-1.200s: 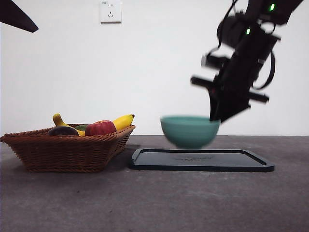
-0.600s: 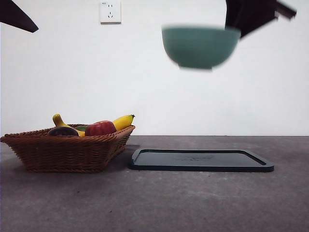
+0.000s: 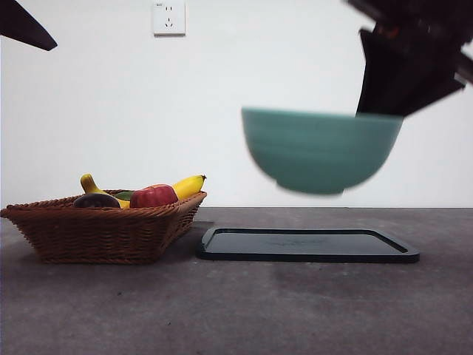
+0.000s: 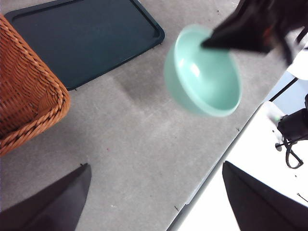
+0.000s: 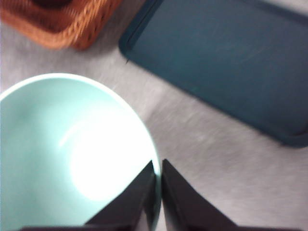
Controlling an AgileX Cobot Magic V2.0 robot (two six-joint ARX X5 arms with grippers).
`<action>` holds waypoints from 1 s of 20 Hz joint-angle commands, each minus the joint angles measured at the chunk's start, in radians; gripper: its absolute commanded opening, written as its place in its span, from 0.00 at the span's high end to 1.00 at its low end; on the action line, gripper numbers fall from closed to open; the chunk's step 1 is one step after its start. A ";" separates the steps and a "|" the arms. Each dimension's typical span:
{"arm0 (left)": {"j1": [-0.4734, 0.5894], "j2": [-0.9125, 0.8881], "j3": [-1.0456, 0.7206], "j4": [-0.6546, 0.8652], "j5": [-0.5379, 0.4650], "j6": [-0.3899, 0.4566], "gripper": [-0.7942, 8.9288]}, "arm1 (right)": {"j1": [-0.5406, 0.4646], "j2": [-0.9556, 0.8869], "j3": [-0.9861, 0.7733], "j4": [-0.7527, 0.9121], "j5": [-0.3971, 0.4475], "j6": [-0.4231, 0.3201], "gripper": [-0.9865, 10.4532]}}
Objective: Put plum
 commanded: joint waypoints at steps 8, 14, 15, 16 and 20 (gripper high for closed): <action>-0.004 0.006 0.012 0.007 0.005 0.018 0.48 | 0.027 0.127 -0.095 0.139 0.001 0.053 0.90; -0.004 0.006 0.012 0.007 0.005 0.019 0.48 | 0.032 0.238 -0.095 0.182 0.004 0.053 0.90; -0.004 0.006 0.012 0.007 0.005 0.019 0.48 | 0.034 0.248 -0.095 0.189 0.004 0.053 0.90; -0.004 0.006 0.012 0.007 0.005 0.019 0.48 | 0.034 0.259 -0.095 0.196 0.004 0.053 0.90; -0.004 0.006 0.012 0.007 0.005 0.021 0.48 | 0.034 0.272 -0.095 0.195 0.006 0.054 0.90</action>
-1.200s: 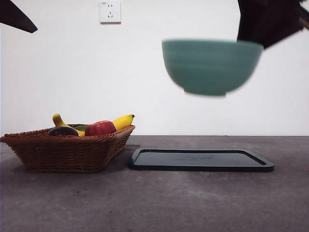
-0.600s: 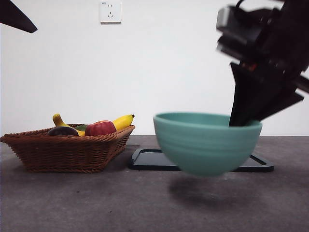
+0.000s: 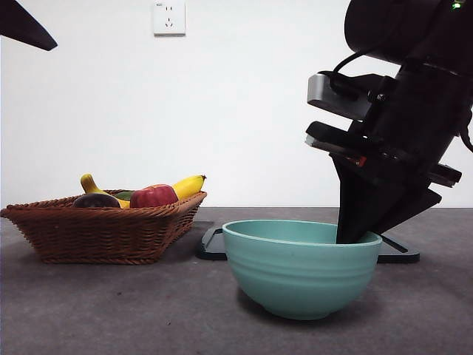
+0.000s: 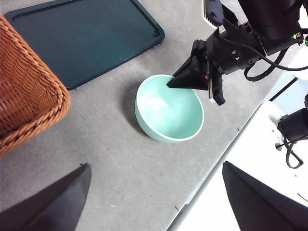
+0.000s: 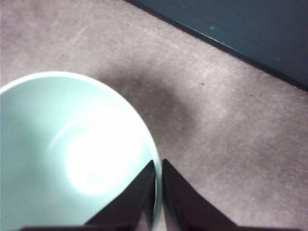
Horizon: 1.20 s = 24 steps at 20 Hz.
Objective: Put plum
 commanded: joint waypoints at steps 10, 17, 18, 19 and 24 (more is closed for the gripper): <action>-0.004 0.006 0.012 0.008 0.005 0.020 0.48 | 0.010 -0.107 0.013 -0.014 0.003 0.040 0.70; -0.004 0.006 0.012 0.008 0.005 0.020 0.48 | 0.009 -0.375 0.109 -0.198 -0.014 0.031 0.70; -0.004 0.006 0.012 0.008 0.005 0.020 0.48 | 0.009 -0.409 0.124 -0.240 -0.021 0.027 0.70; -0.004 0.006 0.012 0.008 0.005 0.020 0.48 | 0.009 -0.441 0.134 -0.278 -0.041 0.019 0.70; -0.004 0.006 0.012 0.008 0.005 0.019 0.48 | 0.010 -0.576 0.135 -0.454 -0.145 0.011 0.70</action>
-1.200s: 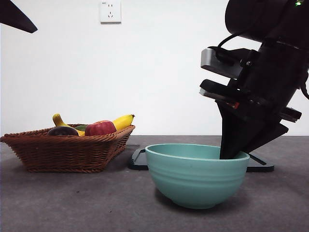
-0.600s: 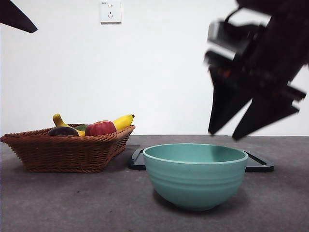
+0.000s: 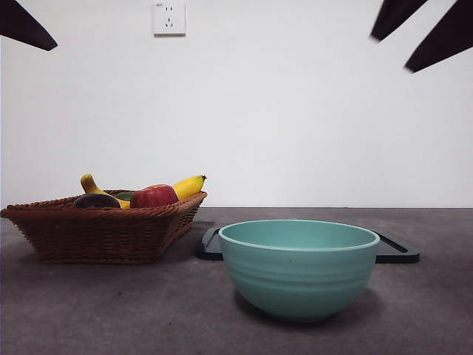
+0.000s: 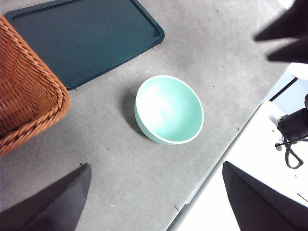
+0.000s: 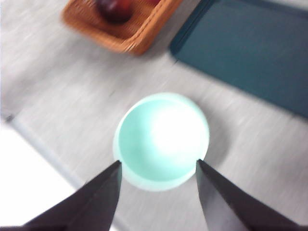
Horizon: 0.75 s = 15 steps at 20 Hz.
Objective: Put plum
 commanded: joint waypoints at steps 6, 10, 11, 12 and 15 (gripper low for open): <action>-0.004 0.006 0.012 0.008 0.005 0.019 0.48 | 0.009 -0.071 0.016 -0.114 -0.035 -0.017 0.70; -0.004 0.006 0.012 0.008 0.005 0.019 0.48 | 0.009 -0.069 0.016 -0.115 -0.035 -0.016 0.70; -0.004 0.006 0.012 0.008 0.005 0.019 0.48 | 0.009 -0.069 0.016 -0.115 -0.035 -0.016 0.70; -0.004 0.006 0.012 0.008 0.005 0.019 0.48 | 0.009 -0.069 0.016 -0.115 -0.035 -0.016 0.70; -0.004 0.006 0.012 0.008 0.005 0.019 0.49 | 0.009 -0.069 0.016 -0.115 -0.035 -0.016 0.70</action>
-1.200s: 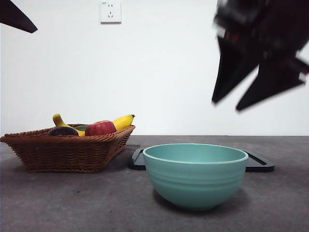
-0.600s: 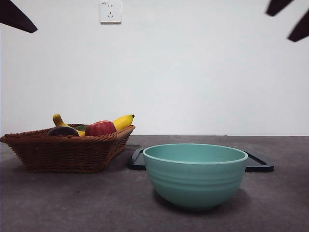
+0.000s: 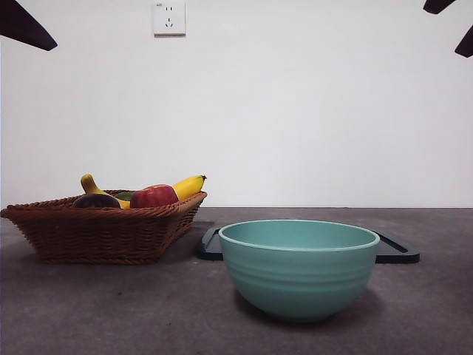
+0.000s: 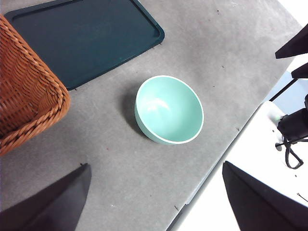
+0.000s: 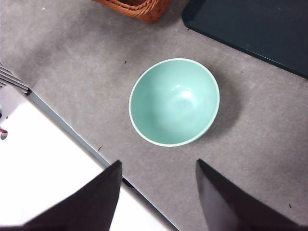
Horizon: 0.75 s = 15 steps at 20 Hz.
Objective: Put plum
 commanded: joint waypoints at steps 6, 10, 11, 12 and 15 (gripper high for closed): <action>-0.004 0.006 0.012 0.008 0.005 0.020 0.91 | 0.009 0.007 0.016 0.007 -0.002 -0.026 0.91; -0.004 0.006 0.012 0.008 0.005 0.020 0.91 | 0.009 0.007 0.016 0.008 -0.001 -0.031 0.91; -0.004 0.006 0.012 0.009 0.005 0.020 0.91 | 0.009 0.007 0.016 0.008 -0.001 -0.031 0.91; -0.004 0.006 0.012 0.008 0.005 0.020 0.91 | 0.009 0.007 0.016 0.008 -0.001 -0.031 0.91; -0.004 0.006 0.012 0.008 0.005 0.019 0.91 | 0.009 0.007 0.016 0.008 -0.001 -0.031 0.91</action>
